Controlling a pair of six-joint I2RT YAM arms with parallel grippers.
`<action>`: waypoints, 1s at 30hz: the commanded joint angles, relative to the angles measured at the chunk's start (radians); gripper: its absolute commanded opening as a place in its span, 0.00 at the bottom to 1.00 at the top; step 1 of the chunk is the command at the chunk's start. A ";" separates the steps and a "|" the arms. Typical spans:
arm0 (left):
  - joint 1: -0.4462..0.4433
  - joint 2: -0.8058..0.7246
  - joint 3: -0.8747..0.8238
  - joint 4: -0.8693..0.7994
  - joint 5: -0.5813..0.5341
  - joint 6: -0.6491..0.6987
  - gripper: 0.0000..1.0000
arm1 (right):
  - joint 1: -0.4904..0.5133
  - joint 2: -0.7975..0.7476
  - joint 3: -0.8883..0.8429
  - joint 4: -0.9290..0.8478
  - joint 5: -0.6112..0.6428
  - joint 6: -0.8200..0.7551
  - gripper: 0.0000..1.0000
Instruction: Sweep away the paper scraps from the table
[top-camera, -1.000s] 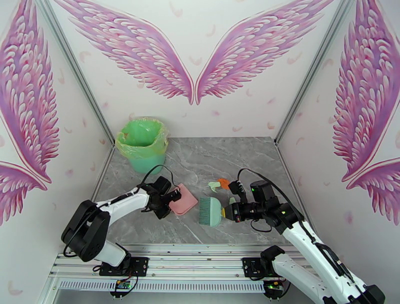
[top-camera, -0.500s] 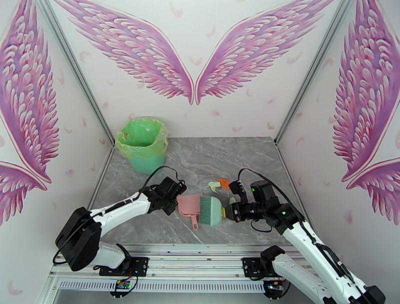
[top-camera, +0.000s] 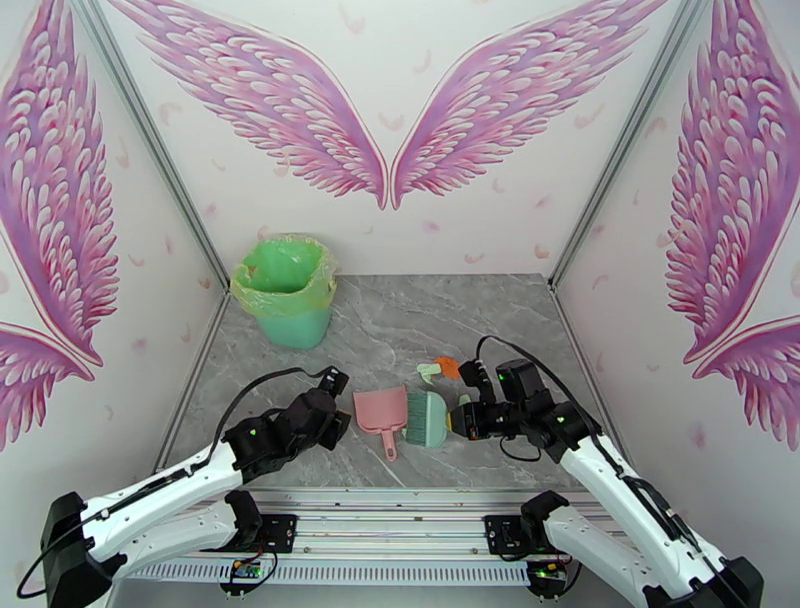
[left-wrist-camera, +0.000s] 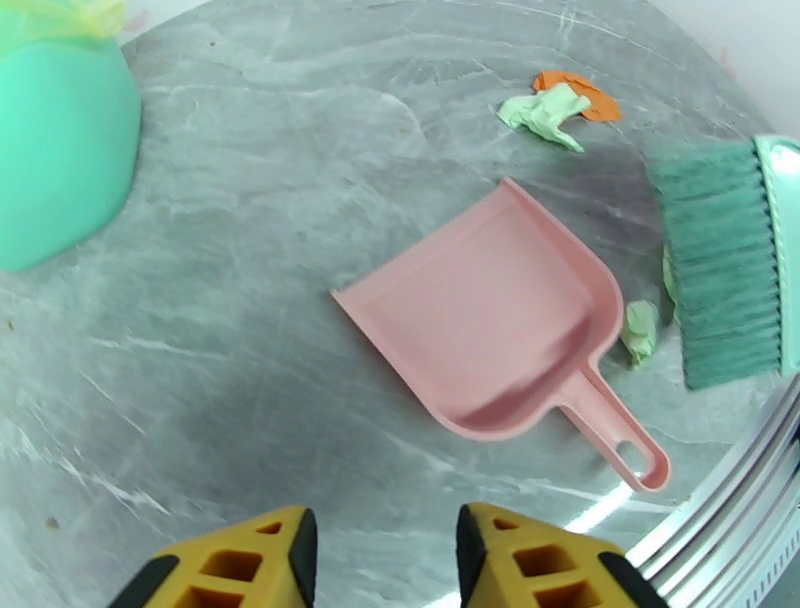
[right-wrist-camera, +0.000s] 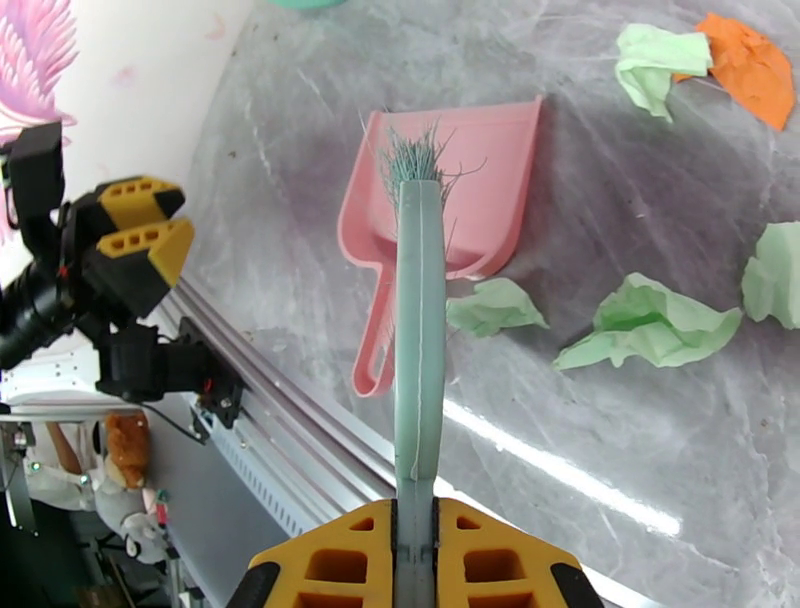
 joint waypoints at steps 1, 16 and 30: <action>-0.115 -0.010 -0.055 -0.004 -0.137 -0.160 0.45 | 0.060 0.013 0.021 -0.019 0.084 0.041 0.00; -0.273 -0.037 -0.116 0.057 -0.262 -0.150 0.48 | 0.409 0.163 0.047 0.153 0.337 0.256 0.00; -0.340 -0.246 -0.215 0.040 -0.319 -0.201 0.49 | 0.462 0.384 0.205 0.349 0.400 0.296 0.00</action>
